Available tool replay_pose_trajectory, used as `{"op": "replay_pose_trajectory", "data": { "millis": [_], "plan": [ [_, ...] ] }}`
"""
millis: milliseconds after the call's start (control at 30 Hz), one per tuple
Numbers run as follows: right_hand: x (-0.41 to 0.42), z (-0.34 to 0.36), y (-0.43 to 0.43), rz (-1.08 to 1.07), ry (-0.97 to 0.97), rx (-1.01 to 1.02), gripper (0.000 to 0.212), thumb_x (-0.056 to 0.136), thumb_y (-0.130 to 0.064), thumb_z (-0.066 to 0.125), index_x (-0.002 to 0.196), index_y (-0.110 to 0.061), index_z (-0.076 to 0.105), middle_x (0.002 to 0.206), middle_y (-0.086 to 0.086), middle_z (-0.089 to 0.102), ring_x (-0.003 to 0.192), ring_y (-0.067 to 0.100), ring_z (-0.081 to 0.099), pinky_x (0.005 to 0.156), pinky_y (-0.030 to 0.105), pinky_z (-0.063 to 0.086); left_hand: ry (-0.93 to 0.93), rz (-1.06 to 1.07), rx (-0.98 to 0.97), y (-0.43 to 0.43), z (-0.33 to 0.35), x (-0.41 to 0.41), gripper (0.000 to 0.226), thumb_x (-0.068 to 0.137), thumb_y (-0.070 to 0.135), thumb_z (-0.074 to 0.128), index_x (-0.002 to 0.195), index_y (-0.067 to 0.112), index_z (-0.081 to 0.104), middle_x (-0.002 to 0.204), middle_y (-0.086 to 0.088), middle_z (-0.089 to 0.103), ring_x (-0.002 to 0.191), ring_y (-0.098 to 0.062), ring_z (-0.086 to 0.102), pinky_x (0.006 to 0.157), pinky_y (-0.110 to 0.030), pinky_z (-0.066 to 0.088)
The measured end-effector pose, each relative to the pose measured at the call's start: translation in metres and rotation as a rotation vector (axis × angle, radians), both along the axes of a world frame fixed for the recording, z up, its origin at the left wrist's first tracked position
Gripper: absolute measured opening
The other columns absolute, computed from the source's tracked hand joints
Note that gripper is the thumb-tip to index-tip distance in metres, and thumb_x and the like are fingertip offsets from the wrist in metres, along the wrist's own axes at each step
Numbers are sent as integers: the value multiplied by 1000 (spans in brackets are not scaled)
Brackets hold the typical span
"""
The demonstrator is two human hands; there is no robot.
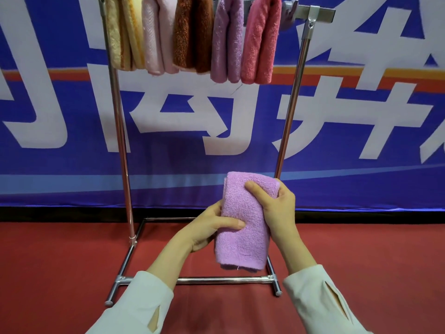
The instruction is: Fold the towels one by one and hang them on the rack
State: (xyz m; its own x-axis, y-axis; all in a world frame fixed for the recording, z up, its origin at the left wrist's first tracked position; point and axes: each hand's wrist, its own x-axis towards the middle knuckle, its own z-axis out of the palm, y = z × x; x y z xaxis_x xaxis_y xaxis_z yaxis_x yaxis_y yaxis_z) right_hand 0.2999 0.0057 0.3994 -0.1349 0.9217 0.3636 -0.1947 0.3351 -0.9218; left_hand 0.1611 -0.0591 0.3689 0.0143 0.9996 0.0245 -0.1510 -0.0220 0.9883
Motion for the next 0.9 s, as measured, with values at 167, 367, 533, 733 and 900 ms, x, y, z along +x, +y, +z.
{"op": "replay_pose_trajectory", "data": {
  "millis": [167, 367, 533, 733, 900],
  "plan": [
    [-2, -4, -2, 12, -20, 21, 18, 71, -21, 85, 80, -15, 70, 79, 3, 74, 76, 17, 70, 71, 33, 57, -136, 245, 70, 4, 14, 17, 40, 82, 38, 66, 113, 13, 64, 110, -7, 72, 102, -19, 68, 88, -30, 55],
    [-4, -6, 1, 57, -108, -30, 24, 87, -39, 69, 99, -19, 72, 96, -3, 74, 95, 12, 69, 82, 30, 54, -132, 425, 191, 11, 13, 23, 18, 88, 28, 63, 104, 19, 66, 106, -8, 72, 99, -23, 67, 95, -45, 50],
    [-1, -5, 5, -82, -384, -19, 45, 87, -59, 55, 82, -15, 52, 79, -5, 57, 74, 12, 53, 67, 29, 40, -153, 439, 225, 12, 11, 15, 29, 81, 33, 66, 105, 18, 64, 105, -9, 72, 96, -23, 67, 94, -47, 49],
    [4, 0, 8, 102, -245, -359, 55, 73, -62, 71, 66, -10, 52, 58, -1, 53, 61, 16, 52, 66, 32, 45, 25, 502, 249, 10, 6, 7, 32, 81, 38, 66, 107, 19, 64, 111, -3, 70, 108, -20, 64, 100, -43, 45],
    [5, -6, 14, 116, -355, -391, 65, 60, -73, 72, 77, -12, 58, 73, 5, 57, 72, 17, 54, 77, 37, 50, 100, 520, 254, 8, 4, 7, 28, 82, 35, 67, 105, 19, 63, 111, 0, 69, 105, -13, 62, 98, -36, 45]
  ]
}}
